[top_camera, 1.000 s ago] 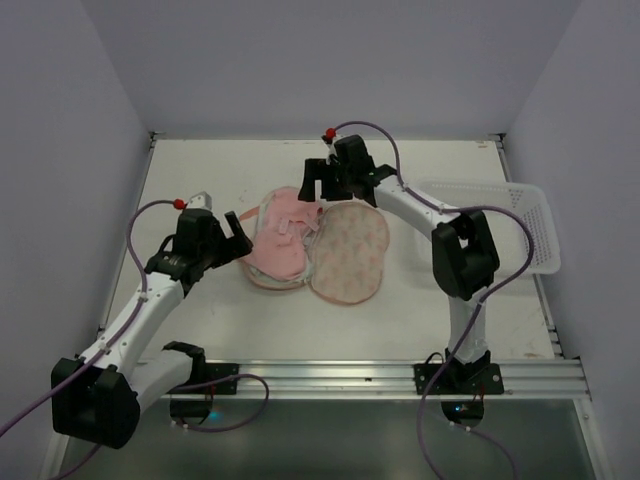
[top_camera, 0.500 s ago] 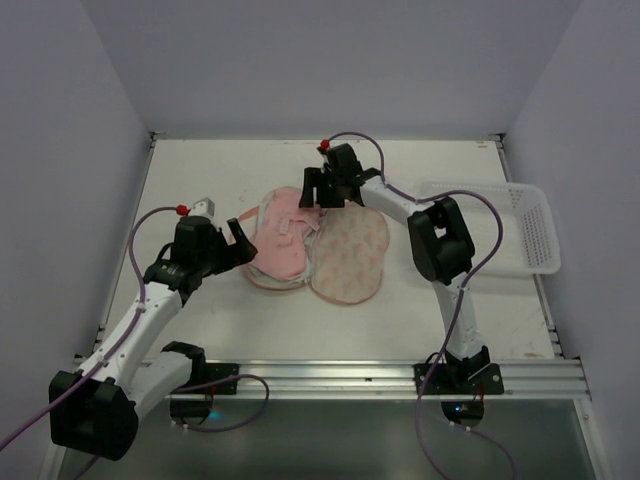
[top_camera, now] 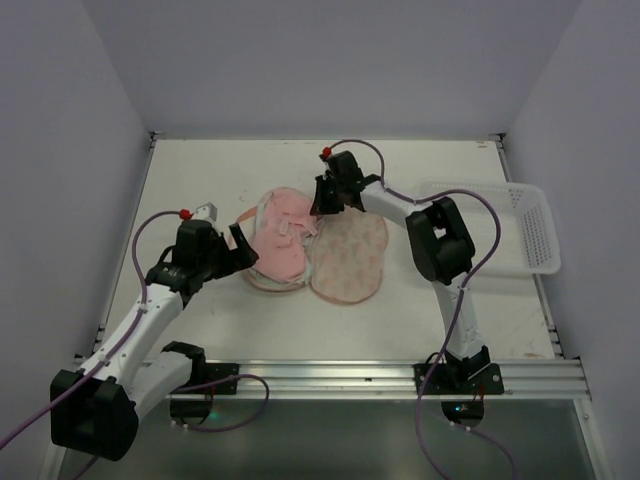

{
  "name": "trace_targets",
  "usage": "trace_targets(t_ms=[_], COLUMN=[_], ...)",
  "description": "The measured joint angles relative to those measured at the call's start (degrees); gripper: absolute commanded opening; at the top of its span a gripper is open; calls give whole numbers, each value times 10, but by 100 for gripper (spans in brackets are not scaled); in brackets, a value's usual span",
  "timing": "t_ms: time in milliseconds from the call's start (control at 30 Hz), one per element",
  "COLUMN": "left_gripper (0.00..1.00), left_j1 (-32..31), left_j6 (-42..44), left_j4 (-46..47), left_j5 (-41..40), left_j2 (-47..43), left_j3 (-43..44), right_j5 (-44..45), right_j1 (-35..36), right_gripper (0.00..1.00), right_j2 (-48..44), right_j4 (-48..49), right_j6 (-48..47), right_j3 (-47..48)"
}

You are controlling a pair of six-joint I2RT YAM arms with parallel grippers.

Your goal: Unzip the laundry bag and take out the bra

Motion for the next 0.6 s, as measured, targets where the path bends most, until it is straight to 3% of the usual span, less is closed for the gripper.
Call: trace_targets(t_ms=[167, 400, 600], left_gripper=[96, 96, 96], left_j1=[0, 0, 0], left_j6=[3, 4, 4], left_j4=[0, -5, -9], left_j5=[0, 0, 0], left_j2=[-4, -20, -41], left_j3=[-2, -2, 5], right_j5=[1, 1, 0], right_j1=[0, 3, 15], right_gripper=[0, 0, 0], right_j2=[-25, -171, -265], right_j4=[14, 32, 68], right_j6=[2, -1, -4], right_j3=[-50, -126, -137])
